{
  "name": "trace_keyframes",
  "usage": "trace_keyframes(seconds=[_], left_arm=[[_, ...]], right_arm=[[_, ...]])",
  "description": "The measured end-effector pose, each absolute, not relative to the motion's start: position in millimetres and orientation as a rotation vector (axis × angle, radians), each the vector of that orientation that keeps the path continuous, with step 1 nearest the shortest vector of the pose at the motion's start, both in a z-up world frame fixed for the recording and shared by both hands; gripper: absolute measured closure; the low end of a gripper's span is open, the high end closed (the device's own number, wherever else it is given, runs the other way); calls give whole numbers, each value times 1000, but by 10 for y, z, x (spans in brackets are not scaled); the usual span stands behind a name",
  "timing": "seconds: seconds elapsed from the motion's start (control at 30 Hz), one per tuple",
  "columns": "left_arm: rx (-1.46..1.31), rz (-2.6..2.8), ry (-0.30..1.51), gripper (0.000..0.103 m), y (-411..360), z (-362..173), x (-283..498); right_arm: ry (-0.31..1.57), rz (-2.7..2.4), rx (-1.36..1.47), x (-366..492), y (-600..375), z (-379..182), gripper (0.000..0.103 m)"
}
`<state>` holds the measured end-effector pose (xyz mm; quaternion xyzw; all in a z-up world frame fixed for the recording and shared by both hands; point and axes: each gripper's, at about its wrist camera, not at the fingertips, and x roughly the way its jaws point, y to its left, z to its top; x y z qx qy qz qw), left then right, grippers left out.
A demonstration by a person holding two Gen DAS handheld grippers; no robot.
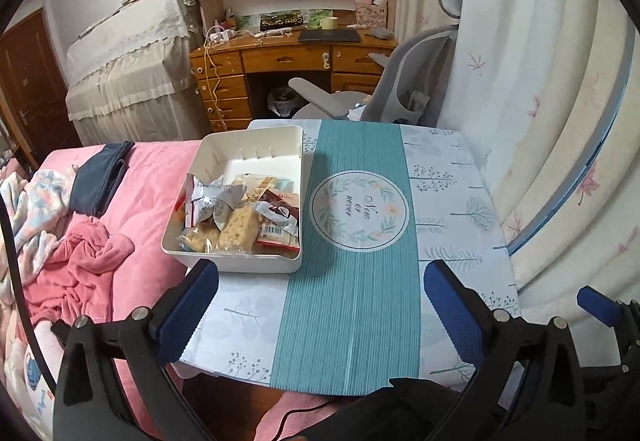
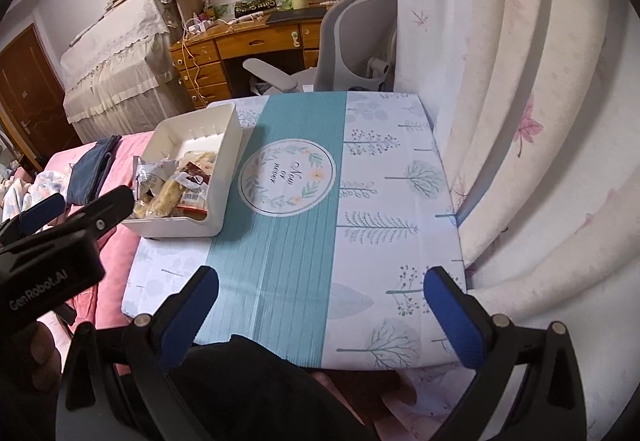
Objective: Organize snacks
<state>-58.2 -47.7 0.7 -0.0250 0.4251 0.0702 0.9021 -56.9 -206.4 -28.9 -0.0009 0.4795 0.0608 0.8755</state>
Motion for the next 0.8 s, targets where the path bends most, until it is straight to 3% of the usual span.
trace_keyframes(seconds=[0.8], left_arm=[[-41, 160, 907, 1, -501, -121, -687]], right_arm=[[1072, 150, 23, -606, -2103, -438, 0]])
